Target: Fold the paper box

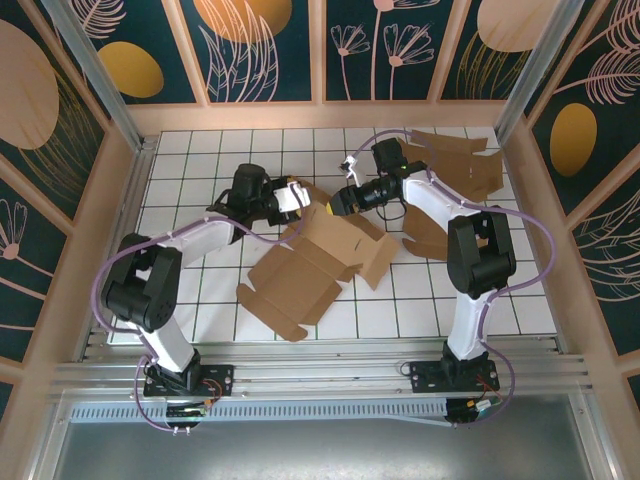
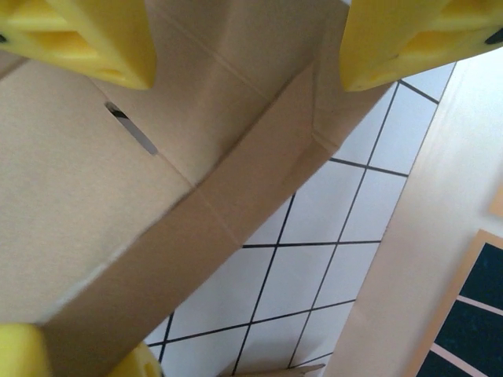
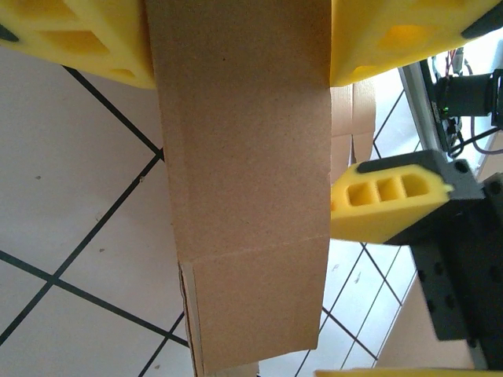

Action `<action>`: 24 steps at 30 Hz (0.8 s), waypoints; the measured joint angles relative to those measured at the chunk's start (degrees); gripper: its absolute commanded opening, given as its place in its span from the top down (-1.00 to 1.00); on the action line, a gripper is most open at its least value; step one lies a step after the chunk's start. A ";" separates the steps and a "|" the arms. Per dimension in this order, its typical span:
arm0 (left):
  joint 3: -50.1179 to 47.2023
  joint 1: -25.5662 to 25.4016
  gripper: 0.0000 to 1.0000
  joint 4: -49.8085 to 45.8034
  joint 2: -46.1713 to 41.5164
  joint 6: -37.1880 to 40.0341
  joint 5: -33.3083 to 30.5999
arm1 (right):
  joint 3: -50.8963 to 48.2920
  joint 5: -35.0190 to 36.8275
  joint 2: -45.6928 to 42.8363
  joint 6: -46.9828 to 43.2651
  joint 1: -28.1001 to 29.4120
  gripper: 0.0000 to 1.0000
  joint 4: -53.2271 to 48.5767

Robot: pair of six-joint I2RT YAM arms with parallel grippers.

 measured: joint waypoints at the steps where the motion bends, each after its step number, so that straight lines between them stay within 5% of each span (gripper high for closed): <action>1: 0.57 0.00 -0.19 0.55 0.79 -0.44 0.07 | 0.11 0.00 0.00 -0.04 0.00 -0.11 -0.07; 8: 1.68 -0.35 0.72 3.23 2.91 -6.62 0.13 | 0.15 0.17 0.00 -0.04 0.00 -0.11 -0.11; 13: 1.60 -1.92 0.86 3.23 2.91 -13.49 -0.02 | 0.02 1.05 -0.20 1.86 0.11 -0.07 2.51; 24: -3.13 -5.49 0.94 12.61 3.08 -47.04 -4.17 | -5.55 6.38 -4.09 6.14 1.25 0.06 10.21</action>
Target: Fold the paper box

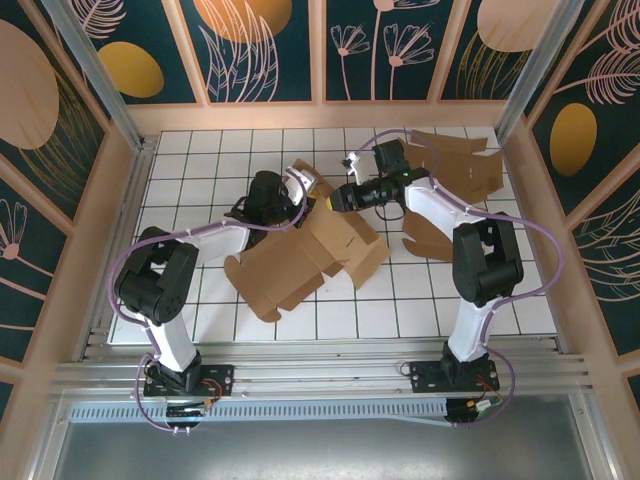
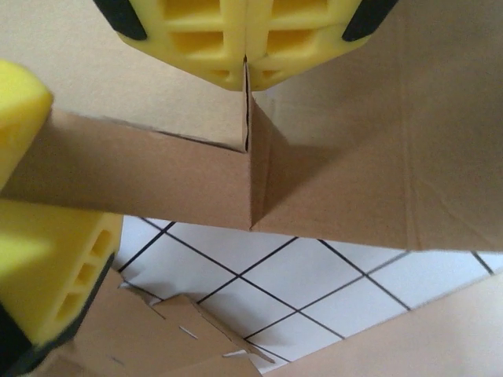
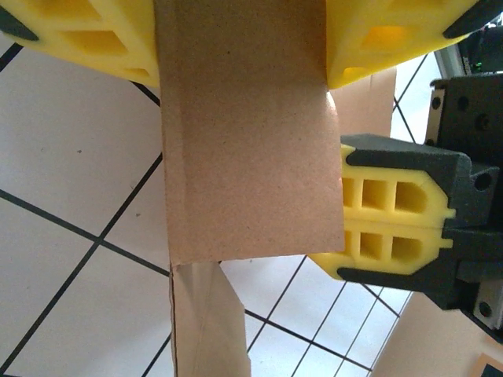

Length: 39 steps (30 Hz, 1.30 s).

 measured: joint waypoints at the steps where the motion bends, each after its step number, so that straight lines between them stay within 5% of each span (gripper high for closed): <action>1: -0.72 -0.13 0.94 1.29 0.11 -2.34 0.00 | -0.15 0.61 0.00 0.04 0.33 0.06 0.15; 5: -3.30 -0.72 0.82 6.43 0.72 -8.04 -0.72 | -0.42 2.56 -0.26 0.17 0.98 0.06 0.22; 11: -4.15 -1.79 0.24 8.31 0.28 -9.94 -2.64 | -0.92 4.55 -1.79 0.13 1.33 0.07 0.42; 18: -6.23 -0.13 0.00 5.42 -10.01 -3.48 -8.96 | -0.87 7.43 -2.82 -1.81 1.38 0.08 0.02; 23: -5.16 7.91 -0.07 2.25 -15.08 4.20 -5.35 | -0.42 8.94 -2.84 -3.21 1.38 0.08 -1.20; 30: 11.04 11.78 -0.28 -13.33 1.05 19.58 5.38 | 0.74 8.90 -2.84 -4.39 1.38 0.08 -2.43; 39: 26.40 16.00 -0.33 -29.09 15.63 22.71 15.67 | 1.42 8.90 -2.84 -5.51 1.86 0.08 -4.37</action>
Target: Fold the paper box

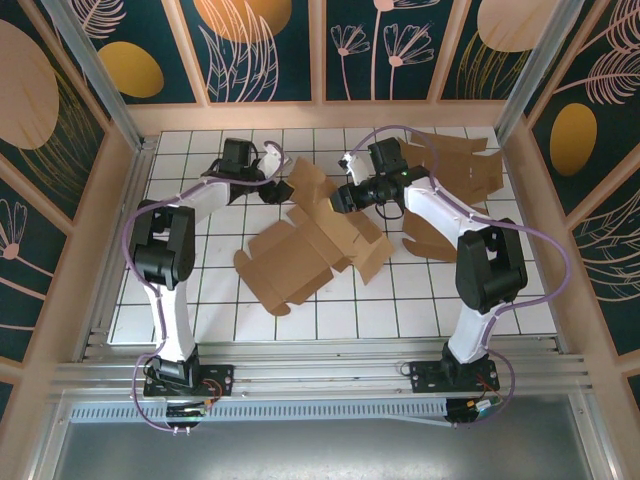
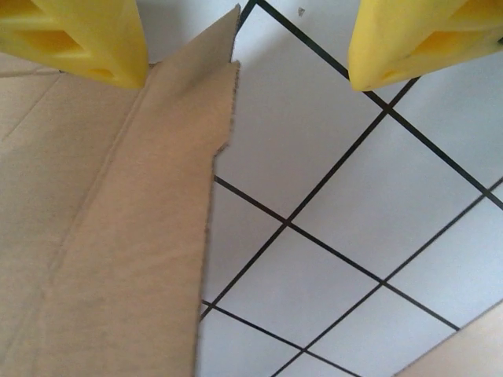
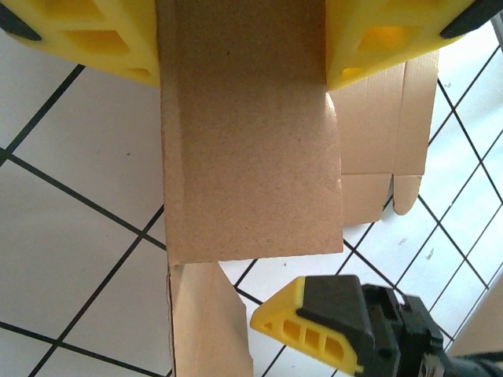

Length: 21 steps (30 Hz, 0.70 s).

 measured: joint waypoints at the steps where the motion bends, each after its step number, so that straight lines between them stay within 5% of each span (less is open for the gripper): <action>1: 0.31 0.11 -0.29 -1.57 0.02 -0.70 0.72 | 0.00 0.02 0.00 -0.02 0.04 0.08 0.00; 6: -4.66 0.02 -0.11 -3.69 -1.14 -8.90 4.66 | 0.02 0.07 0.00 -0.02 0.04 0.07 0.00; 12: -7.52 -0.09 -0.14 -6.16 -1.25 -19.65 6.29 | 0.57 0.20 0.02 0.00 0.04 0.07 -0.22; 21: -3.06 -0.31 -0.06 -8.87 3.39 -23.21 9.44 | 1.01 0.20 0.02 -0.02 0.04 0.07 -0.22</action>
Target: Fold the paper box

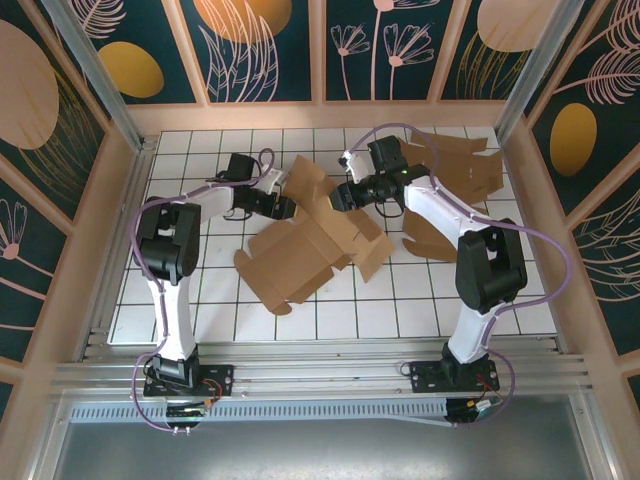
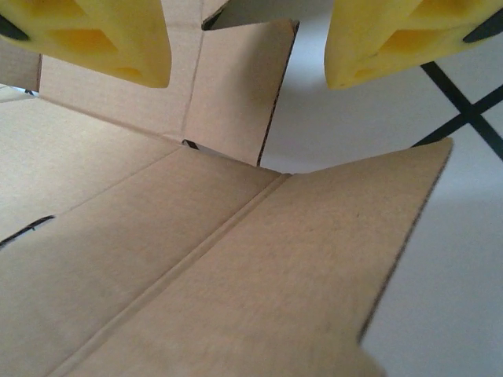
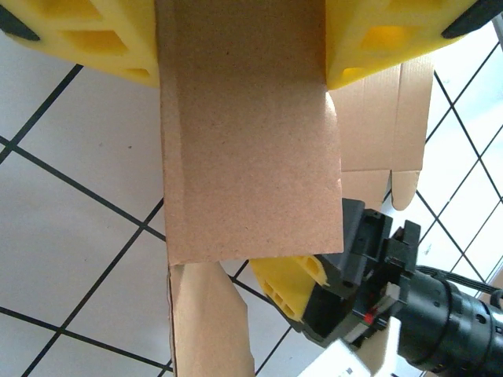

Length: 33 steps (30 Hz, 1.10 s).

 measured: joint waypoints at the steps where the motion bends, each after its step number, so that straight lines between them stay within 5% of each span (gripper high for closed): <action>1: 0.07 -0.07 0.01 -0.42 0.37 0.00 0.24 | 0.00 0.02 0.00 0.02 0.00 0.07 0.02; 6: 0.04 -0.44 0.47 -1.27 0.72 -0.85 1.62 | 0.00 0.17 0.00 0.07 0.02 0.07 0.02; 14: -8.31 -4.00 0.61 6.75 -5.60 -1.70 -0.09 | 0.00 1.31 0.00 1.62 0.33 0.07 0.26; 23: -17.90 -11.69 0.41 19.56 -11.04 -1.44 -12.15 | -0.13 2.80 0.00 2.05 0.39 0.07 0.20; 33: -23.43 -12.13 0.01 22.82 -19.41 -2.29 -22.38 | -0.33 3.43 0.00 2.21 0.61 0.07 0.07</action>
